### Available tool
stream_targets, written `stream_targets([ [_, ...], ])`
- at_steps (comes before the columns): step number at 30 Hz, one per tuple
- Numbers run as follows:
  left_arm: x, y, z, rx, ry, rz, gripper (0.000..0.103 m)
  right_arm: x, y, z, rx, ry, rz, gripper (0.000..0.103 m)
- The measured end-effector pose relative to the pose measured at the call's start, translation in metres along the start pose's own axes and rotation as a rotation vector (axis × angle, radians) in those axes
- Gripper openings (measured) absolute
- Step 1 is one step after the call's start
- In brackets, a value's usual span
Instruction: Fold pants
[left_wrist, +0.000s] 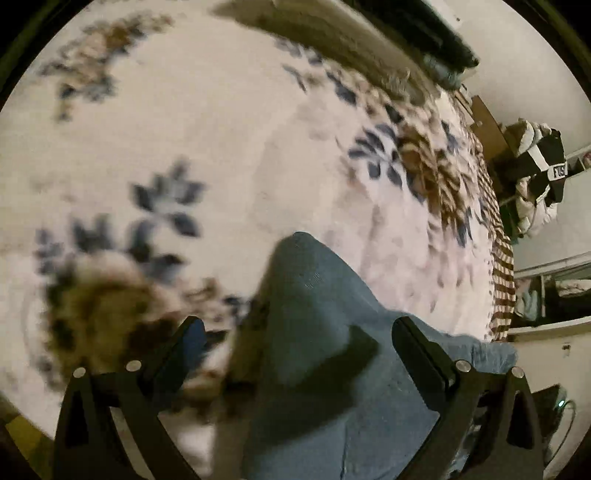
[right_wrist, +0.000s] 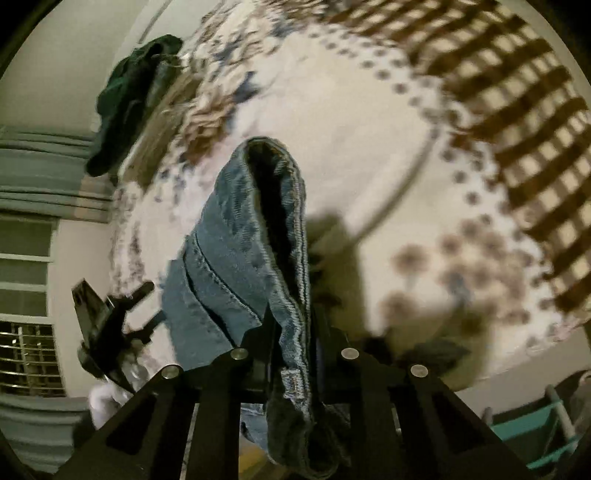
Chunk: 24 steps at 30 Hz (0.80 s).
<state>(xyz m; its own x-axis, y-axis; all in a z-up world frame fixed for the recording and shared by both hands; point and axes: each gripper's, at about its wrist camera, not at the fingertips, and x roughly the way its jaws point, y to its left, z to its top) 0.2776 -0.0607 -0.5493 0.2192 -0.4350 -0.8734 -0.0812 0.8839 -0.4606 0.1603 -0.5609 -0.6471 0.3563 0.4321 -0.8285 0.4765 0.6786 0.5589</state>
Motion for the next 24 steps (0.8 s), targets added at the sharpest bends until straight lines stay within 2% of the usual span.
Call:
stream_targets([
  [2,0.016,-0.001,0.005,0.000,0.016,0.025,0.103,0.001,-0.017,0.003,0.058,0.006,-0.016,0.016],
  [3,0.026,-0.001,0.007,0.022,0.031,0.071,0.103,0.000,-0.024,0.002,0.059,0.005,-0.030,0.016],
  [5,0.036,0.004,0.008,0.036,0.045,0.071,0.103,0.004,-0.038,0.008,0.078,0.000,-0.066,0.016],
  [7,0.036,0.001,0.008,0.062,0.047,0.079,0.103,0.018,-0.050,0.013,0.119,0.040,-0.070,0.021],
  [9,0.030,-0.003,0.008,0.074,0.066,0.092,0.103,0.027,-0.057,0.018,0.105,0.075,-0.147,0.057],
  [10,0.023,-0.003,0.008,0.053,0.087,0.080,0.103,0.029,-0.058,0.019,0.105,0.096,-0.163,0.059],
  [13,0.000,0.001,0.001,0.020,0.088,-0.015,0.103,0.004,-0.053,0.010,0.132,0.069,-0.129,0.074],
  [15,-0.020,0.003,-0.012,0.019,0.070,-0.080,0.103,-0.018,-0.049,-0.006,0.142,0.037,-0.053,0.077],
  [17,-0.028,0.005,-0.030,0.008,0.077,-0.121,0.103,-0.027,-0.048,-0.030,0.212,0.029,0.048,0.077],
  [19,-0.023,0.011,-0.047,-0.014,0.113,-0.148,0.103,-0.016,-0.055,-0.053,0.302,0.054,0.105,0.077],
  [21,-0.005,0.019,-0.067,-0.038,0.170,-0.139,0.103,0.002,-0.063,-0.071,0.356,0.078,0.139,0.077],
  [24,0.016,0.023,-0.082,-0.070,0.220,-0.141,0.103,0.038,-0.064,-0.078,0.411,0.066,0.217,0.079],
])
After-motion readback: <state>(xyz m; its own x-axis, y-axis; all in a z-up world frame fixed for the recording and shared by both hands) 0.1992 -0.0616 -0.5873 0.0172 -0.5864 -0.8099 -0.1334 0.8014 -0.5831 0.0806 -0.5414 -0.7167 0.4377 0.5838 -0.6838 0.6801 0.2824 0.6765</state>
